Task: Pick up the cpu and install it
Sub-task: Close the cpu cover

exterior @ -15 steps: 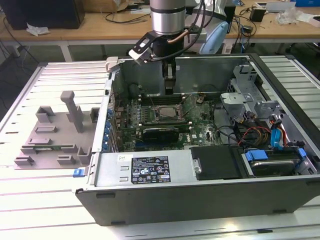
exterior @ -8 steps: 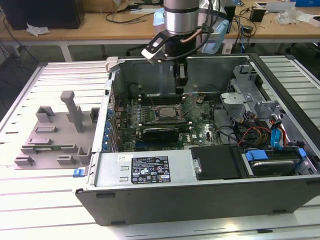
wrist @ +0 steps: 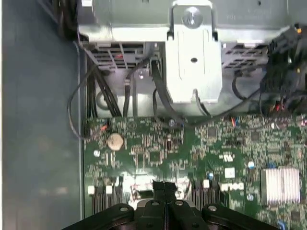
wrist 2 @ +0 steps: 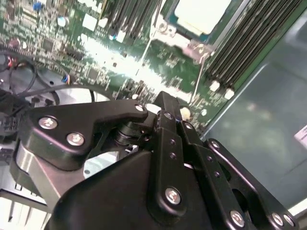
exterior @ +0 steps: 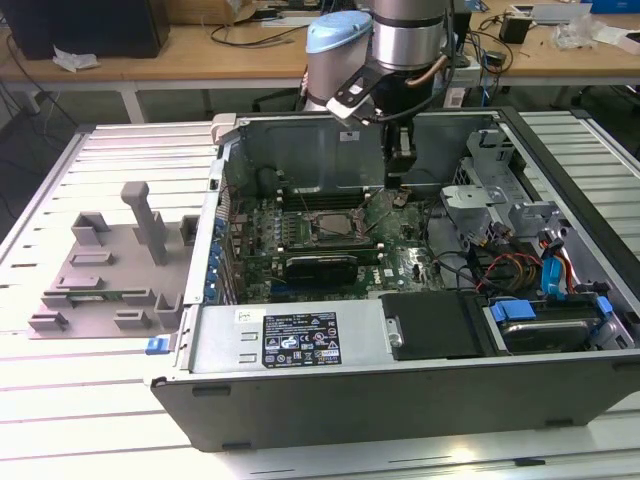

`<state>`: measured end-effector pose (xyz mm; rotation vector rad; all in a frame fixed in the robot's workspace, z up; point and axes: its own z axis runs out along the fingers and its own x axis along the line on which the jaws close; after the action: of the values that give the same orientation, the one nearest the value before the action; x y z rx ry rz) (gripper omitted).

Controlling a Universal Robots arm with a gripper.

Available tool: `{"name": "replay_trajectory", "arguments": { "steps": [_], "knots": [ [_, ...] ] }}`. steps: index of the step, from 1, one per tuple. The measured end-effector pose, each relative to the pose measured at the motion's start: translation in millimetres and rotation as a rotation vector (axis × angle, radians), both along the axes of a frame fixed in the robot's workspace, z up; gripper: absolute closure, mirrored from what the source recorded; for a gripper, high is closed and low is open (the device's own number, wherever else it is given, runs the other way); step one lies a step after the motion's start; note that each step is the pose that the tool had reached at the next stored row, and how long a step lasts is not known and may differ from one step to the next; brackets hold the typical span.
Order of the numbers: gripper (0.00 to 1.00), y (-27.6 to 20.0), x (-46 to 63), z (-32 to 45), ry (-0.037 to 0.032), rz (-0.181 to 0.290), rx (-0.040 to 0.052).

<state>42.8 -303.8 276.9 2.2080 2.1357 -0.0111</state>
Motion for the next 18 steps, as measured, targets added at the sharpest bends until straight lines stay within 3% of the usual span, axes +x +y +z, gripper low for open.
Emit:
{"name": "replay_trajectory", "arguments": {
  "steps": [3, 7, 11, 18],
  "knots": [
    [0.89, -0.1, 7.3, -4.4, 0.0012, 0.000, -0.0002],
    [0.89, -0.2, 16.4, -16.4, 0.0062, 0.000, -0.0001],
    [0.89, -0.2, 16.6, -27.4, 0.0114, 0.000, -0.0002],
    [0.89, -0.2, 13.0, -34.5, 0.0122, 0.000, 0.0069]
  ]
}}
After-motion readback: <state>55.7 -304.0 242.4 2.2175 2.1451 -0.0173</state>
